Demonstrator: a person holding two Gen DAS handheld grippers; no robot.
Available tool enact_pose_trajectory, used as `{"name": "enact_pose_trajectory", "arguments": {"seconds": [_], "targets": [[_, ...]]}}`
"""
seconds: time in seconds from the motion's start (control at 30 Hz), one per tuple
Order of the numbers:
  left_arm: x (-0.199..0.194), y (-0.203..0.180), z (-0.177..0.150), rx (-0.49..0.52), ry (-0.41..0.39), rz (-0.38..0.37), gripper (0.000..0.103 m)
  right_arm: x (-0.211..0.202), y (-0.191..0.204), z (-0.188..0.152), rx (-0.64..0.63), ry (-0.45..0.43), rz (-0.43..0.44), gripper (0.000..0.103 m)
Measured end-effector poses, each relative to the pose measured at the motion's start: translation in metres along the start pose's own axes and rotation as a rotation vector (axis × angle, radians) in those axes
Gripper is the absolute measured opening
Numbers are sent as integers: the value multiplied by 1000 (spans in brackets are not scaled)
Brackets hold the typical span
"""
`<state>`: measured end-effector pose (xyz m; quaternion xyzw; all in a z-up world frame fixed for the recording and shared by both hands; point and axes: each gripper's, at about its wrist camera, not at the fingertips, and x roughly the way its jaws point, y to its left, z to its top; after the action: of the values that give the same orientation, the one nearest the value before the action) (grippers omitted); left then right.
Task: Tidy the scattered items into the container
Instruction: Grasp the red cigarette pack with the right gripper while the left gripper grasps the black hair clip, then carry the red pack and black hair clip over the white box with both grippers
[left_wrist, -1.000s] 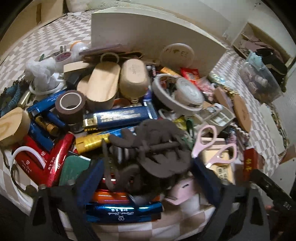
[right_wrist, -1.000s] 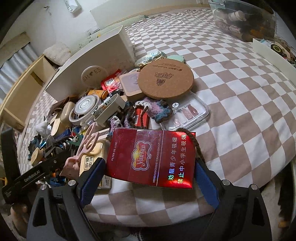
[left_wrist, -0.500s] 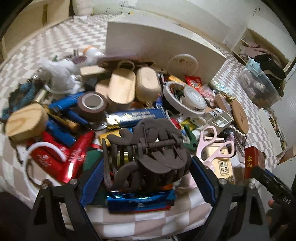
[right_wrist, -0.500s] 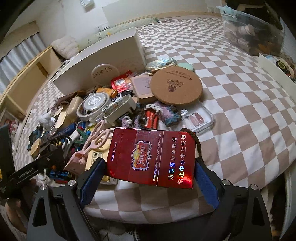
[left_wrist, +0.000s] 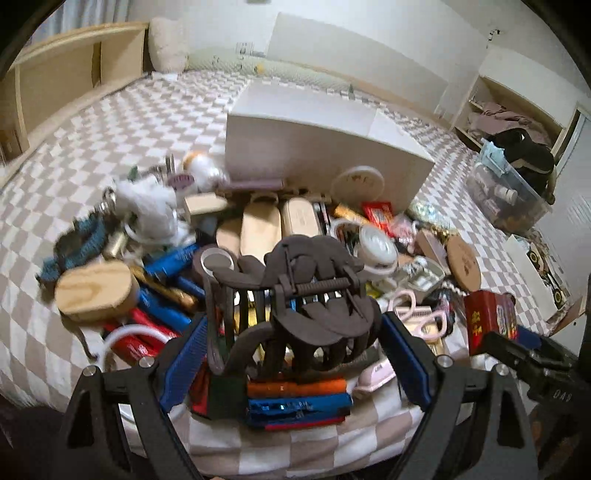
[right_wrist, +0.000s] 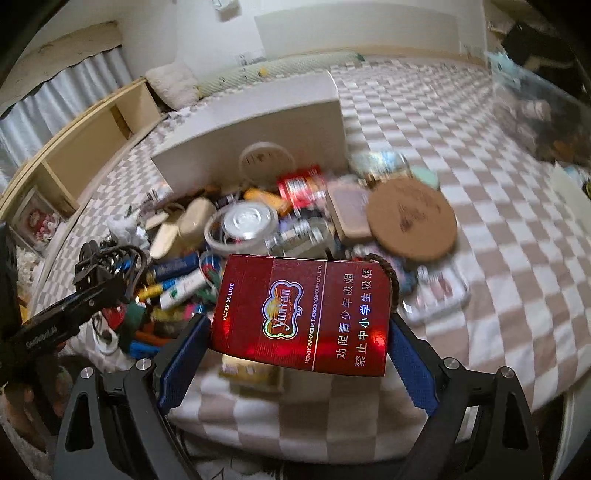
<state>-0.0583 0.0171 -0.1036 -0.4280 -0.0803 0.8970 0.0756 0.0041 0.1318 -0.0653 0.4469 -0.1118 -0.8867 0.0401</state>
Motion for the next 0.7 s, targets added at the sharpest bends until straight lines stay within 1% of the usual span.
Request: {"name": "enact_pose_trajectory", "arguments": {"seconds": [0.1,0.4,0.7], "targets": [[-5,0,12,1,-32,-1,91,-2,5,15,-16,-26,13,93],[-13,1,52,-4,-97,-17,91,-6,18,62,-68,-98,14,93],[-16,-5,96,38,-157,-21,91,-11,27,106,-112,-163,9,93]]}}
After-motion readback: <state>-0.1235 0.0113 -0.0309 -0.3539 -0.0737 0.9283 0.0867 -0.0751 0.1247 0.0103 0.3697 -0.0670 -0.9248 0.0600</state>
